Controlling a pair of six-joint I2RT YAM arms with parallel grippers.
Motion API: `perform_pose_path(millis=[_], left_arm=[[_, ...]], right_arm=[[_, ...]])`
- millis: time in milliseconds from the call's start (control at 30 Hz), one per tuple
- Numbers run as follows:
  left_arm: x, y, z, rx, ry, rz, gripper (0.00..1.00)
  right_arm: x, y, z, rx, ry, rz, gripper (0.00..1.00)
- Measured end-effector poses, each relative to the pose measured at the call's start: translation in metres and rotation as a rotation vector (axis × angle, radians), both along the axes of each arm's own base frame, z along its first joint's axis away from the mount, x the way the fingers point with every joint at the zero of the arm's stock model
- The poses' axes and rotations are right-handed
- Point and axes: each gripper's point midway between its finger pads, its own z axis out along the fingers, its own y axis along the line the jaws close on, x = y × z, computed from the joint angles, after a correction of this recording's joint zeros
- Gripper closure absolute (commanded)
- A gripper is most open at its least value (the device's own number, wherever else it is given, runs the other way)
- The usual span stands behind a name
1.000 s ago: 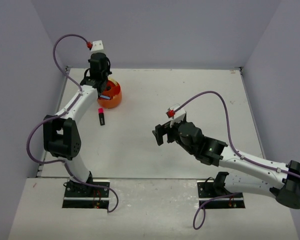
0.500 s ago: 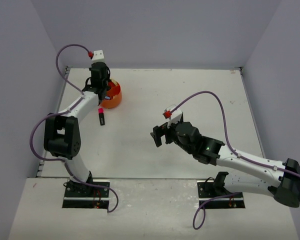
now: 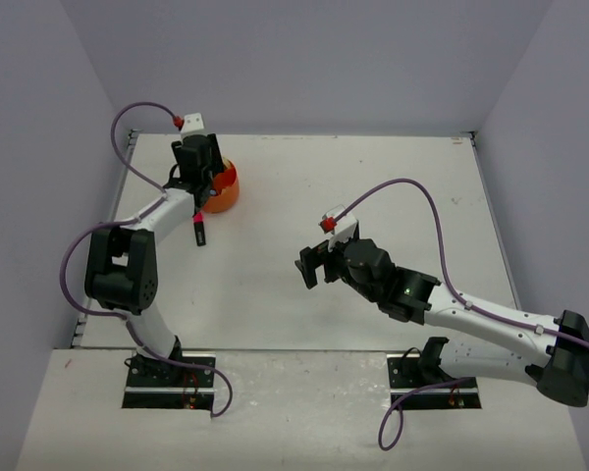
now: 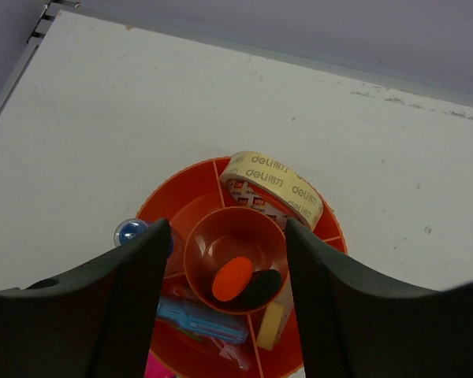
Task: Sort the stationery into containers
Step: Place the pen in the storage box, then pick up the pen from the center of the board.
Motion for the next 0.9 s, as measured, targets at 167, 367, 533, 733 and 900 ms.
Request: perform_pose_path(millis=[167, 367, 533, 733, 900], left_arm=[[-0.011, 0.002, 0.036, -0.036, -0.057, 0.015, 0.0], [-0.042, 0.006, 0.123, -0.132, -0.144, 0.05, 0.0], [-0.084, 0.005, 0.133, -0.227, -0.102, 0.053, 0.0], [-0.129, 0.001, 0.041, -0.247, 0.148, 0.048, 0.02], [-0.154, -0.001, -0.034, -0.231, 0.328, 0.041, 0.16]], right_arm=[[0.0, 0.001, -0.002, -0.006, 0.004, 0.001, 0.01], [0.001, 0.002, -0.007, -0.018, 0.012, 0.004, 0.01], [0.0, 0.004, -0.01, -0.023, 0.019, 0.01, 0.01], [-0.002, 0.007, -0.013, -0.022, 0.035, 0.027, 0.01], [-0.004, 0.009, -0.013, -0.012, 0.043, 0.038, 0.01]])
